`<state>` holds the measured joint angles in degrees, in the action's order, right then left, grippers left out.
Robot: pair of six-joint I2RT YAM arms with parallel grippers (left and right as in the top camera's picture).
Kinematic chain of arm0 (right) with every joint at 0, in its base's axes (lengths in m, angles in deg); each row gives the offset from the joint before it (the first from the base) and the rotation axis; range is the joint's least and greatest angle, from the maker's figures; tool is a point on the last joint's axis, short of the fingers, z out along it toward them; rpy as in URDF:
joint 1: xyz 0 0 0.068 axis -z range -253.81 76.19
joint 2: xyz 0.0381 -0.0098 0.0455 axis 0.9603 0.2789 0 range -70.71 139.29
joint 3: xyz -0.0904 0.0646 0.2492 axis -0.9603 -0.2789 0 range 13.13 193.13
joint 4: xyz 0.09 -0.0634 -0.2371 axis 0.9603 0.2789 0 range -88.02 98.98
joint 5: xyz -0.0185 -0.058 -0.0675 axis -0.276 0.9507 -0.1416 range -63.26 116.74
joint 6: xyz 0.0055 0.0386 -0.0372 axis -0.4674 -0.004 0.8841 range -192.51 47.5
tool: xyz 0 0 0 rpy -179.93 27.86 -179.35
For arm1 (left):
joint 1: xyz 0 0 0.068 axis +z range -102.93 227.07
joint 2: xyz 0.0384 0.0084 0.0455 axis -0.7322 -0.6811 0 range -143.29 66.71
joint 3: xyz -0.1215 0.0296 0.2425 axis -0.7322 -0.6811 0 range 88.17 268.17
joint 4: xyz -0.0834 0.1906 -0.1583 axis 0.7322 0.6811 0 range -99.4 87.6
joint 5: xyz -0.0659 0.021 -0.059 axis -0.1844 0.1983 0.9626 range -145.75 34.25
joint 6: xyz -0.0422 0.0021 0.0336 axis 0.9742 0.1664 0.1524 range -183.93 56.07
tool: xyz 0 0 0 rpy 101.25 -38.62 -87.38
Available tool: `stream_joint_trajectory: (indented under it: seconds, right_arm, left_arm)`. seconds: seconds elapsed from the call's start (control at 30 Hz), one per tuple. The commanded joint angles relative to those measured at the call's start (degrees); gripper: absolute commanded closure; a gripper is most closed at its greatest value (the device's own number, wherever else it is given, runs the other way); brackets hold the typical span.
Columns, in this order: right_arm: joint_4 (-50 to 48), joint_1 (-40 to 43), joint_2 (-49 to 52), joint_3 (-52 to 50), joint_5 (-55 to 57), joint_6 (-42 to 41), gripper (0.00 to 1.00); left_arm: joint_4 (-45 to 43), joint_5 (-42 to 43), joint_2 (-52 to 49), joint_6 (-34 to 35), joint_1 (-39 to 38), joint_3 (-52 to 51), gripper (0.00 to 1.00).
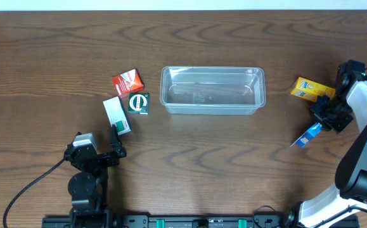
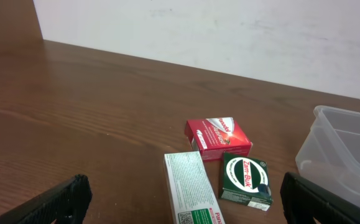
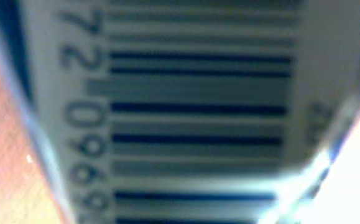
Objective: Pack container
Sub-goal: 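Grasp the blue KOOL FEVER box with the right gripper, then carry the blue box left over the clear container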
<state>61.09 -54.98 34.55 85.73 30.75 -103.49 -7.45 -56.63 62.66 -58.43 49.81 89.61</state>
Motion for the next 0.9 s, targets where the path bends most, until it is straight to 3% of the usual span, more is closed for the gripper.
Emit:
stream_joint_trajectory:
  seconds: [0.0, 0.3, 0.53, 0.7, 0.87]
  right_arm:
    - [2.56, -0.50, -2.16, 4.96, 0.00, 3.89, 0.85]
    - [8.76, -2.03, -9.70, 16.44, -11.93, 13.51, 0.82]
    - [4.55, -11.98, -14.56, 19.50, -13.94, 14.51, 0.80]
    - [-0.83, -21.24, -14.23, 19.50, -11.52, 11.10, 0.78]
    - [-4.33, -28.98, -13.57, 19.50, -4.17, 2.34, 0.79]
  left_arm:
    - [2.01, -1.70, 0.07, -0.76, 0.20, -1.20, 0.02]
    - [2.01, -1.70, 0.07, -0.76, 0.20, -1.20, 0.02]
    - [2.01, -1.70, 0.07, -0.76, 0.20, -1.20, 0.02]
    - [2.01, -1.70, 0.07, -0.76, 0.20, -1.20, 0.02]
    - [2.01, -1.70, 0.07, -0.76, 0.20, -1.20, 0.02]
